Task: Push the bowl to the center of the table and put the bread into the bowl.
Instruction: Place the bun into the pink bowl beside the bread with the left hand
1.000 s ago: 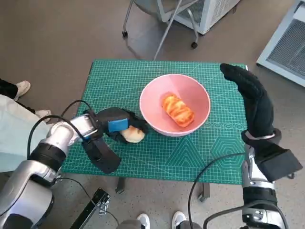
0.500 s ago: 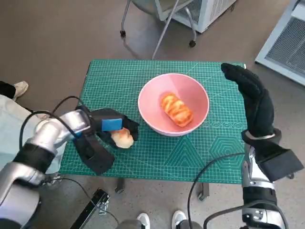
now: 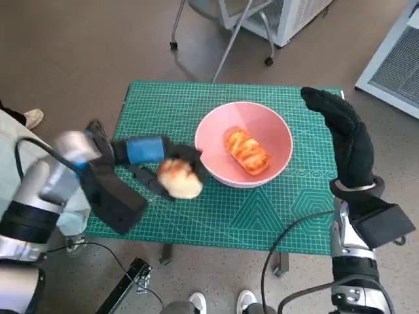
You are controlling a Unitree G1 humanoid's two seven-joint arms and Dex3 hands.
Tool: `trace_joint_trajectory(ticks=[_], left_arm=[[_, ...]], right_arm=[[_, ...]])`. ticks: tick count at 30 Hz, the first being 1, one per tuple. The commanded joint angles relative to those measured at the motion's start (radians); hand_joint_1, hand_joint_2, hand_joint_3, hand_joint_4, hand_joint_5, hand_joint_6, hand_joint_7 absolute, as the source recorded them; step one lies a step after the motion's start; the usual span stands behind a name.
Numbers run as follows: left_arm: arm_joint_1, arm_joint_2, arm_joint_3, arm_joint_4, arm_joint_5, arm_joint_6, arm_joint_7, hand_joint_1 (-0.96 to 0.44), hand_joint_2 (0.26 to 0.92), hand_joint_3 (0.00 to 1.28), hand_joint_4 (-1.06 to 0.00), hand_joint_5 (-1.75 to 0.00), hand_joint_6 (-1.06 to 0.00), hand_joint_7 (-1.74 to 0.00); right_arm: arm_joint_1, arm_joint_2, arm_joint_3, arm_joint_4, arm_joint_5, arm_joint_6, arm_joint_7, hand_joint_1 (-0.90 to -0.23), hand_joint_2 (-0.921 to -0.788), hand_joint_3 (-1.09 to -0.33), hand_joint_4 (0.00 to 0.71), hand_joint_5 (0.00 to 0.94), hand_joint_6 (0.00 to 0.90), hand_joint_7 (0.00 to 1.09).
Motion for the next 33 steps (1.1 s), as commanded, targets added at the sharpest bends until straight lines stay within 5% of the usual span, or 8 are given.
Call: trace_joint_trajectory(ticks=[1, 13, 22, 26, 27, 30, 33], left_arm=[[-0.090, -0.069, 0.045, -0.015, 0.033, -0.032, 0.087, 0.00, 0.905, 0.02, -0.64, -1.14, -0.85, -1.00], [-0.228, -0.243, -0.036, 0.288, 0.347, -0.142, 0.498, 0.00, 0.915, 0.02, -0.64, -1.10, -0.81, -1.08], [-0.280, -0.327, -0.101, 0.450, 0.418, -0.015, 0.473, 0.00, 0.921, 0.13, -0.50, -1.26, -0.67, -1.21], [-0.280, -0.345, -0.133, 0.474, 0.444, 0.079, 0.413, 0.00, 0.921, 0.27, -0.39, -1.43, -0.46, -1.37], [-0.279, -0.345, -0.139, 0.473, 0.449, 0.097, 0.398, 0.00, 0.878, 0.24, -0.37, -1.09, -0.40, -1.09], [-0.269, -0.345, -0.151, 0.458, 0.451, 0.144, 0.339, -0.02, 0.861, 0.11, -0.41, -0.39, -0.45, -0.47], [-0.261, -0.345, -0.158, 0.439, 0.442, 0.181, 0.282, -0.03, 0.848, 0.04, -0.38, -0.13, -0.47, -0.21]], right_arm=[[0.013, 0.007, 0.001, 0.009, 0.012, 0.022, 0.012, -0.601, -0.921, -0.835, 0.352, 0.022, -0.001, 0.83], [0.014, 0.011, 0.002, -0.006, 0.012, 0.033, 0.013, -0.600, -0.921, -0.836, 0.352, 0.021, -0.001, 0.82], [0.032, 0.003, -0.003, -0.036, 0.025, 0.041, 0.022, -0.601, -0.921, -0.831, 0.346, 0.017, -0.001, 0.82], [0.035, -0.002, -0.008, -0.034, 0.035, 0.037, 0.030, -0.597, -0.921, -0.826, 0.346, 0.016, 0.001, 0.82], [0.036, -0.003, -0.009, -0.034, 0.037, 0.036, 0.032, -0.598, -0.921, -0.825, 0.346, 0.016, 0.002, 0.82], [0.037, -0.004, -0.012, -0.030, 0.045, 0.032, 0.037, -0.600, -0.921, -0.821, 0.347, 0.016, 0.004, 0.82], [0.037, -0.005, -0.018, -0.026, 0.051, 0.030, 0.041, -0.601, -0.921, -0.816, 0.350, 0.015, 0.014, 0.80]])
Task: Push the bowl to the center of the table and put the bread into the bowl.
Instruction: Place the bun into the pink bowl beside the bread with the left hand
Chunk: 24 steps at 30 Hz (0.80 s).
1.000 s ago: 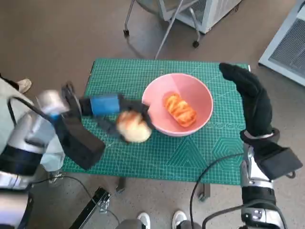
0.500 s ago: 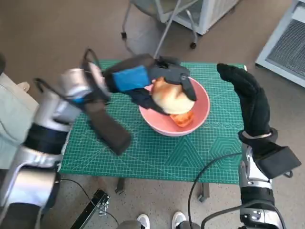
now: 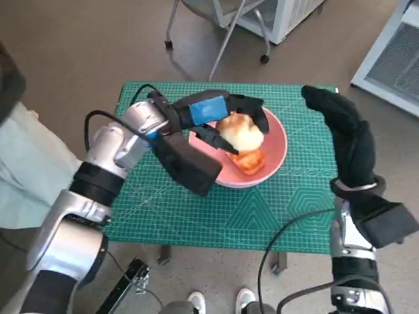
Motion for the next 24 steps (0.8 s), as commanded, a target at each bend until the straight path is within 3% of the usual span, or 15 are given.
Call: trace_joint_trajectory(ticks=[1, 15, 20, 24], left_arm=[[-0.001, -0.001, -0.014, -0.030, -0.007, 0.046, -0.073, -0.04, 0.844, 0.02, -0.37, -0.08, -0.48, -0.16], [0.012, 0.013, 0.000, -0.035, -0.026, 0.051, -0.067, -0.05, 0.830, 0.00, -0.29, 0.00, -0.50, -0.06], [0.021, 0.021, 0.020, -0.049, -0.039, 0.060, -0.046, -0.05, 0.830, 0.00, -0.33, -0.02, -0.54, -0.07], [0.037, 0.026, 0.047, -0.069, -0.068, 0.061, -0.034, -0.04, 0.837, 0.00, -0.44, -0.04, -0.64, -0.10]], right_arm=[[0.026, -0.004, -0.012, 0.011, 0.017, 0.004, 0.015, -0.601, -0.921, -0.814, 0.353, 0.017, 0.018, 0.80], [0.024, 0.002, -0.017, 0.002, -0.008, 0.004, -0.002, -0.604, -0.921, -0.807, 0.360, 0.017, 0.030, 0.78], [0.020, 0.002, -0.017, 0.000, -0.016, 0.007, -0.008, -0.604, -0.921, -0.808, 0.361, 0.016, 0.030, 0.77], [0.015, 0.001, -0.016, 0.000, -0.020, 0.008, -0.012, -0.604, -0.921, -0.808, 0.358, 0.014, 0.030, 0.77]])
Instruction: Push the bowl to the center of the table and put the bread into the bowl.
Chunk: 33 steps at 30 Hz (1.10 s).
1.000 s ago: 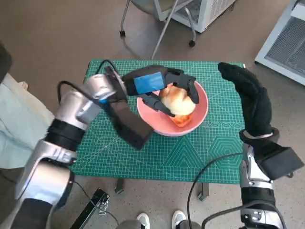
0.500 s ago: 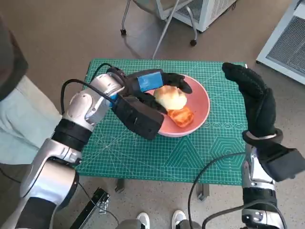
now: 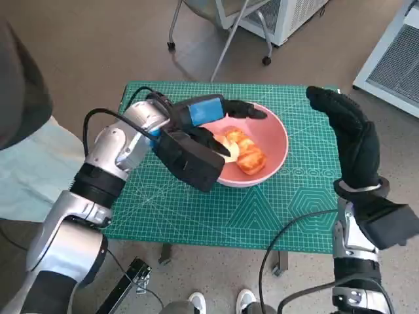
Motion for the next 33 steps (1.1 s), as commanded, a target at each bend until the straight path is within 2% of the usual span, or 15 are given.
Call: trace_joint_trajectory(ticks=[1, 3, 5, 7, 8, 9, 10, 13, 16, 17, 18, 20, 22, 26, 33], left_arm=[[0.025, 0.014, 0.039, -0.032, -0.049, 0.004, 0.021, -0.04, 0.841, 0.00, -0.48, -0.05, -0.67, -0.11], [0.033, 0.017, 0.052, -0.041, -0.067, 0.000, 0.026, -0.03, 0.847, 0.01, -0.54, -0.06, -0.71, -0.14], [0.041, 0.020, 0.064, -0.051, -0.081, -0.002, 0.027, -0.02, 0.852, 0.00, -0.59, -0.03, -0.70, -0.24], [0.058, 0.025, 0.092, -0.073, -0.117, -0.007, 0.030, 0.00, 0.859, 0.00, -0.68, -0.04, -0.66, -0.45], [0.070, 0.029, 0.113, -0.085, -0.143, -0.013, 0.032, 0.00, 0.861, 0.00, -0.70, -0.04, -0.65, -0.49], [0.080, 0.031, 0.127, -0.096, -0.161, -0.017, 0.032, -0.13, 0.882, 0.05, -0.74, -0.05, -0.64, -0.78], [0.093, 0.034, 0.150, -0.104, -0.193, -0.025, 0.032, -0.21, 0.896, 0.08, -0.76, -0.07, -0.62, -0.97], [0.128, 0.035, 0.210, -0.124, -0.277, -0.046, 0.037, -0.31, 0.913, 0.13, -0.79, -0.10, -0.59, -1.21], [0.189, 0.019, 0.278, -0.182, -0.346, -0.051, 0.086, -0.34, 0.918, 0.15, -0.79, -0.12, -0.58, -1.30], [0.209, 0.014, 0.295, -0.203, -0.360, -0.050, 0.103, -0.34, 0.919, 0.16, -0.77, -0.16, -0.58, -1.31], [0.236, 0.004, 0.315, -0.229, -0.375, -0.052, 0.134, -0.35, 0.920, 0.16, -0.68, -0.34, -0.57, -1.32], [0.282, -0.013, 0.345, -0.271, -0.395, -0.062, 0.184, -0.35, 0.920, 0.17, -0.55, -0.57, -0.56, -1.34], [0.325, -0.031, 0.366, -0.308, -0.409, -0.079, 0.230, -0.35, 0.921, 0.18, -0.45, -0.74, -0.56, -1.35], [0.398, -0.062, 0.394, -0.374, -0.430, -0.099, 0.293, -0.35, 0.921, 0.19, -0.38, -0.87, -0.54, -1.37], [0.519, -0.121, 0.438, -0.507, -0.498, -0.098, 0.337, -0.35, 0.921, 0.26, -0.29, -1.03, -0.46, -1.45]], right_arm=[[0.013, 0.000, 0.000, 0.000, -0.011, 0.009, -0.008, -0.606, -0.921, -0.808, 0.357, 0.013, 0.030, 0.77], [0.012, 0.000, 0.000, -0.002, -0.007, 0.012, -0.005, -0.610, -0.921, -0.807, 0.356, 0.013, 0.031, 0.77], [0.012, 0.000, 0.000, -0.005, -0.003, 0.013, -0.002, -0.612, -0.921, -0.807, 0.356, 0.012, 0.031, 0.76], [0.011, 0.000, 0.000, -0.011, 0.006, 0.017, 0.003, -0.613, -0.921, -0.806, 0.355, 0.012, 0.032, 0.76], [0.009, 0.000, -0.001, -0.014, 0.010, 0.019, 0.005, -0.613, -0.921, -0.805, 0.355, 0.011, 0.033, 0.76], [0.010, -0.001, -0.002, -0.017, 0.013, 0.020, 0.006, -0.613, -0.921, -0.804, 0.355, 0.011, 0.033, 0.76], [0.007, -0.001, -0.003, -0.019, 0.016, 0.021, 0.007, -0.613, -0.921, -0.803, 0.355, 0.011, 0.034, 0.76], [0.004, -0.004, -0.007, -0.028, 0.019, 0.025, 0.002, -0.610, -0.921, -0.799, 0.356, 0.011, 0.035, 0.76], [-0.001, -0.002, -0.014, -0.043, 0.012, 0.029, -0.014, -0.608, -0.921, -0.797, 0.357, 0.011, 0.038, 0.75], [-0.002, -0.001, -0.016, -0.048, 0.010, 0.030, -0.019, -0.608, -0.921, -0.797, 0.357, 0.011, 0.039, 0.75], [-0.003, 0.001, -0.017, -0.053, 0.005, 0.030, -0.027, -0.607, -0.921, -0.797, 0.357, 0.011, 0.040, 0.75], [-0.004, 0.006, -0.019, -0.068, -0.004, 0.034, -0.042, -0.607, -0.921, -0.797, 0.358, 0.011, 0.042, 0.75], [-0.002, 0.009, -0.018, -0.087, -0.016, 0.037, -0.061, -0.605, -0.921, -0.798, 0.359, 0.011, 0.044, 0.75], [0.002, 0.018, -0.013, -0.124, -0.038, 0.041, -0.095, -0.600, -0.921, -0.801, 0.360, 0.011, 0.045, 0.75], [-0.004, 0.028, -0.004, -0.170, -0.085, 0.049, -0.144, -0.596, -0.921, -0.810, 0.360, 0.011, 0.044, 0.76]])
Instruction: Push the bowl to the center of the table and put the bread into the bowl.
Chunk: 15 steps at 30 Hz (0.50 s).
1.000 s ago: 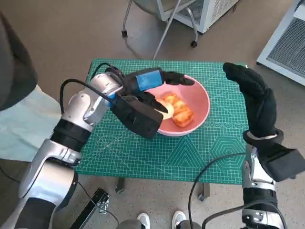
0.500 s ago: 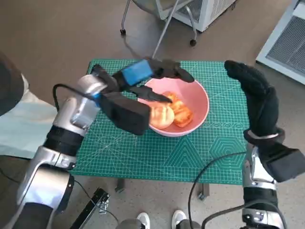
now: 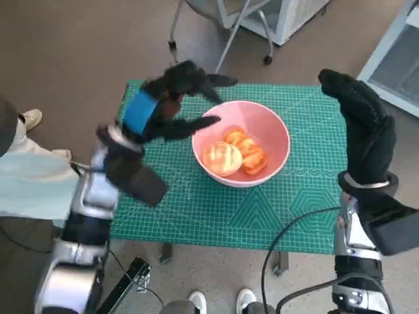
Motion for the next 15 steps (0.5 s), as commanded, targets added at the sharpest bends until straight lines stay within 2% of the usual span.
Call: trace_joint_trajectory(ticks=[1, 15], left_arm=[[0.063, -0.040, 0.033, -0.086, -0.046, -0.005, 0.037, -0.35, 0.921, 0.27, -0.28, -1.05, -0.45, -1.47], [0.115, -0.064, 0.056, -0.125, -0.019, -0.007, 0.096, -0.34, 0.921, 0.30, -0.26, -1.13, -0.42, -1.49]], right_arm=[[0.005, 0.010, 0.005, -0.025, -0.029, 0.022, -0.032, -0.595, -0.921, -0.811, 0.361, 0.011, 0.044, 0.76], [-0.012, 0.003, 0.015, -0.027, -0.050, 0.033, -0.045, -0.591, -0.921, -0.813, 0.367, 0.012, 0.039, 0.79]])
